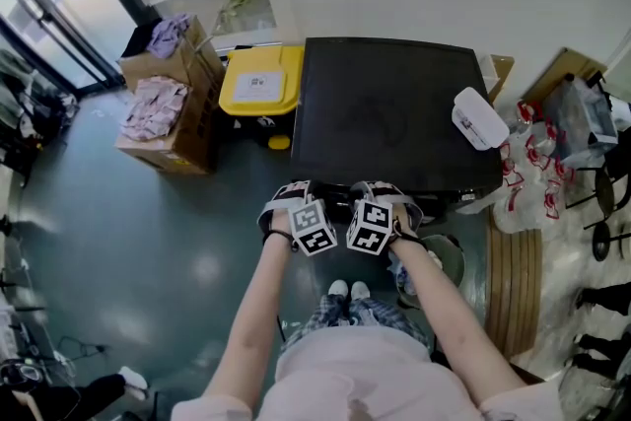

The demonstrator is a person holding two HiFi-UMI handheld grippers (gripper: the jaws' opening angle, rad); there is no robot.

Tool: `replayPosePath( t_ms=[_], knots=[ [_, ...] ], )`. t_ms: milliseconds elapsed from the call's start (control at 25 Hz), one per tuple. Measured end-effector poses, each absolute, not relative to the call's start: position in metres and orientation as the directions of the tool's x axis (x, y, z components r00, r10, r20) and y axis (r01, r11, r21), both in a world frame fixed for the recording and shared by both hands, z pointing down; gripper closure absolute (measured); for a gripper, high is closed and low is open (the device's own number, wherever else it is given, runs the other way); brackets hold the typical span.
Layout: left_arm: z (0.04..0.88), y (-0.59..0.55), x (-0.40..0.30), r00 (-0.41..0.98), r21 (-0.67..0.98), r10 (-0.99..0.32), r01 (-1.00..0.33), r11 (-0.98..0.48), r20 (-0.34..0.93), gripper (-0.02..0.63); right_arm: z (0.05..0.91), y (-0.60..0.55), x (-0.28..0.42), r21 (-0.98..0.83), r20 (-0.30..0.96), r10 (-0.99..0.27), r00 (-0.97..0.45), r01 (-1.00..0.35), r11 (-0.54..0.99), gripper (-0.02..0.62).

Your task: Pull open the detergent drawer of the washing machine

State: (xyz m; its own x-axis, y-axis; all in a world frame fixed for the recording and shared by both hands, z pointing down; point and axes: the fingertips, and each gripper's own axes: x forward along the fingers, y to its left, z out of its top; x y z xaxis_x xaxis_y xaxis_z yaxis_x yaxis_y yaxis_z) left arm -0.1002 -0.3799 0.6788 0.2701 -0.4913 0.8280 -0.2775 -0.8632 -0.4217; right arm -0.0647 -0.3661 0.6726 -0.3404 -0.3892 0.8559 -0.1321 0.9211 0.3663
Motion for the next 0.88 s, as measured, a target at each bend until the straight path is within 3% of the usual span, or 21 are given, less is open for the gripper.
replayPosePath(
  t_ms=[880],
  knots=[
    [0.682,-0.335,-0.101,0.277,-0.389,-0.433,-0.201,-0.899,0.858,0.531,0.677,-0.322,-0.065,0.25,0.87,-0.289,-0.399,-0.149,0.957,0.541]
  ],
)
